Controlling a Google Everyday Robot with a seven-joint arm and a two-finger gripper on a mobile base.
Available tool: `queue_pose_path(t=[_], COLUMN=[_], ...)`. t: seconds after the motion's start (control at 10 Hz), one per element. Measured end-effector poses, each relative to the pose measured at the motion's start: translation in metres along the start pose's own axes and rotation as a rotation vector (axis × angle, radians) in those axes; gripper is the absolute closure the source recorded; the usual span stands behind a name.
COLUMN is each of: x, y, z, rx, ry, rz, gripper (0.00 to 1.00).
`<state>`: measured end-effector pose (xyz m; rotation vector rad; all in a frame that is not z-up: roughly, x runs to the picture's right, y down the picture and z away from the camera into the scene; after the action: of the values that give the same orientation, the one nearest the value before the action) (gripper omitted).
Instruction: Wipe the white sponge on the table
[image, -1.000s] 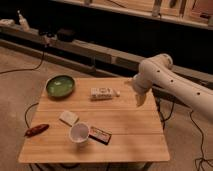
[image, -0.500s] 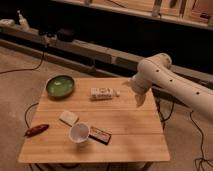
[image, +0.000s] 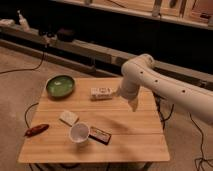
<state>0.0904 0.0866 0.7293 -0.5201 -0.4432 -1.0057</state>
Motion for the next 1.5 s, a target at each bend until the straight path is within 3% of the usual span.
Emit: queue_pose_path(t=[0.1, 0.3, 0.7, 0.9, 1.2, 1.3, 1.5], x=[-0.010, -0.018, -0.014, 0.000, 0.045, 0.054, 0.051], y=[-0.002, -0.002, -0.001, -0.003, -0.040, -0.069, -0.125], z=[0.002, 0.003, 0.003, 0.003, 0.005, 0.011, 0.025], rx=[-0.027, -0.051, -0.060, -0.067, -0.040, -0.010, 0.034], ry=[-0.014, -0.026, -0.023, -0.014, -0.006, -0.014, -0.040], rz=[-0.076, -0.143, -0.155, -0.209, -0.424, -0.526, -0.692], gripper=[0.20, 0.20, 0.20, 0.20, 0.20, 0.20, 0.20])
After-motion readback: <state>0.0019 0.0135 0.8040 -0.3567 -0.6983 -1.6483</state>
